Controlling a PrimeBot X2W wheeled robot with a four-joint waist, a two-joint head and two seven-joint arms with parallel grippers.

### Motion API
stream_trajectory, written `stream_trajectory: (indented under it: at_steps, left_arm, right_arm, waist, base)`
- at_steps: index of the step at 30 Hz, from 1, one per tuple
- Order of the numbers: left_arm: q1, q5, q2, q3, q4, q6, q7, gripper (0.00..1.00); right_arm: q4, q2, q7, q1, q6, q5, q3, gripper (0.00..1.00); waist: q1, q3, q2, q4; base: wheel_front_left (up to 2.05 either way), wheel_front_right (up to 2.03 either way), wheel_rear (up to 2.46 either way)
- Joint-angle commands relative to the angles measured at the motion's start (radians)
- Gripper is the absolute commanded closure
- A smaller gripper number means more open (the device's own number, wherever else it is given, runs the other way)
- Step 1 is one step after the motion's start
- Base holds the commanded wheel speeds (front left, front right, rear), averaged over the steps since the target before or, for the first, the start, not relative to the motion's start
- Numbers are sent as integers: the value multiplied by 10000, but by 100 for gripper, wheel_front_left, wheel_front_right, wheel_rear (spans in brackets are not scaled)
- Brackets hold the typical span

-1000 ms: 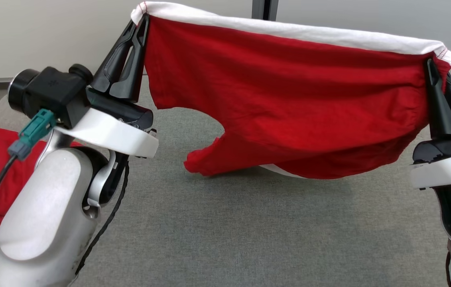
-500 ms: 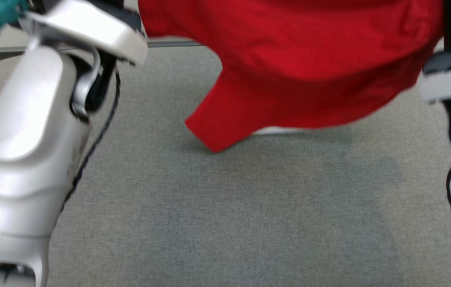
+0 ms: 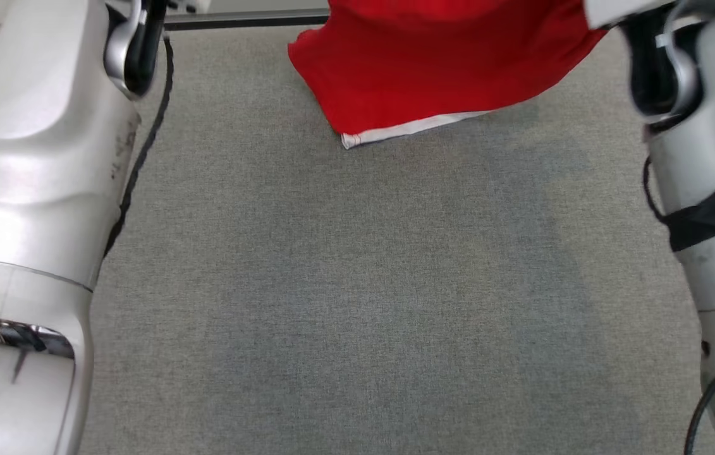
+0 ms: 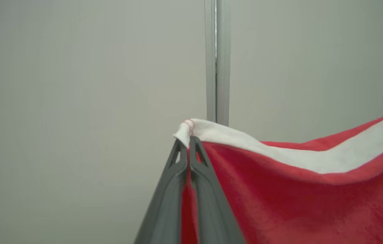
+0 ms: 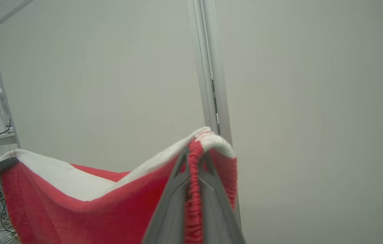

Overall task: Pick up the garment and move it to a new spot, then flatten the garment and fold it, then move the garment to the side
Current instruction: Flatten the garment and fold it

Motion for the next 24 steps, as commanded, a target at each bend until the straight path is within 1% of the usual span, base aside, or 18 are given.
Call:
stream_trajectory:
  at_steps: [1,4,7,10,13,16,20,24]
  left_arm:
    - [93,-50,-82,-23,488,-114,-66,100]
    - [511,-220,-334,-80,1438,-234,-69,100]
    - [1009,-437,-492,-54,2089,-341,-75,100]
    - [1691,-614,-613,30,2405,-399,-78,100]
    - [2114,-692,-627,114,2421,-418,-79,100]
    - [2808,-686,-630,317,2068,-448,-78,100]
    - [3894,-423,-650,604,1179,-453,-65,100]
    - [5395,-7,-628,943,-26,-464,-63,100]
  right_arm:
    - [675,80,-241,-123,-4,134,330,100]
    - [1982,239,-478,-176,-4,391,904,100]
    - [2997,411,-706,120,-4,665,1402,100]
    - [3551,511,-893,511,-4,1011,1855,100]
    - [3684,550,-974,819,-4,1234,2063,100]
    - [3392,472,-1036,1450,-4,1515,2240,100]
    - [2050,168,-1022,2839,-4,1556,1887,100]
    - [641,0,-1027,4692,-4,1300,1747,100]
  waist:
    - [0,110,0,-23]
    - [0,284,0,0]
    - [0,406,0,20]
    - [0,445,0,1]
    - [0,467,0,-14]
    - [0,410,0,12]
    - [0,196,0,83]
    - [0,-227,0,118]
  base:
    - [0,0,0]
    - [0,0,0]
    - [0,0,0]
    - [0,0,0]
    - [0,0,0]
    - [0,0,0]
    - [0,0,0]
    - [0,0,0]
